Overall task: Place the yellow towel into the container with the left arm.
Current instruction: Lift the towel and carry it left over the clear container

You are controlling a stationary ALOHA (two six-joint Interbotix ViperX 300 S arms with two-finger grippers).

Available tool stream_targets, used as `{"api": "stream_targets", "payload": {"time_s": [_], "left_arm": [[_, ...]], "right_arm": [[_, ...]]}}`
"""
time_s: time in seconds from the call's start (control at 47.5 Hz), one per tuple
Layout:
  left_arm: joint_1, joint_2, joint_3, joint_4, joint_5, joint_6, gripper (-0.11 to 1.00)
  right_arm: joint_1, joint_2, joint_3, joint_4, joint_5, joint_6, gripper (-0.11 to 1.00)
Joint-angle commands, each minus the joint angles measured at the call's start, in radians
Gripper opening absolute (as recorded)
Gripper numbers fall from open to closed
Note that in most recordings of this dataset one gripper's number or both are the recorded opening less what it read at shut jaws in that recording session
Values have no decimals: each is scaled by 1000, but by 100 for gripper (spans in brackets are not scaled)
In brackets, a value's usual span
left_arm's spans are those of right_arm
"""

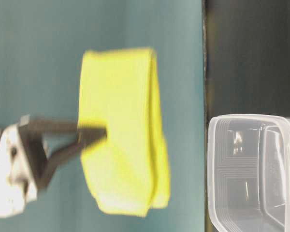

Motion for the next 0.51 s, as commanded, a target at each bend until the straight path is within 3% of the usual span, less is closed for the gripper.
{"api": "stream_targets", "payload": {"time_s": [0.0,0.274,0.485], "left_arm": [[0,-104,110,3,-51,0,7],[5,-222,325,3,-362,-2,7],[17,-224,367,5,-341,-11,7]], "right_arm": [[-3,8,-15,3,5,2,74],[-3,8,-12,3,17,-5,74],[-6,8,-12,3,17,-3,74]]}}
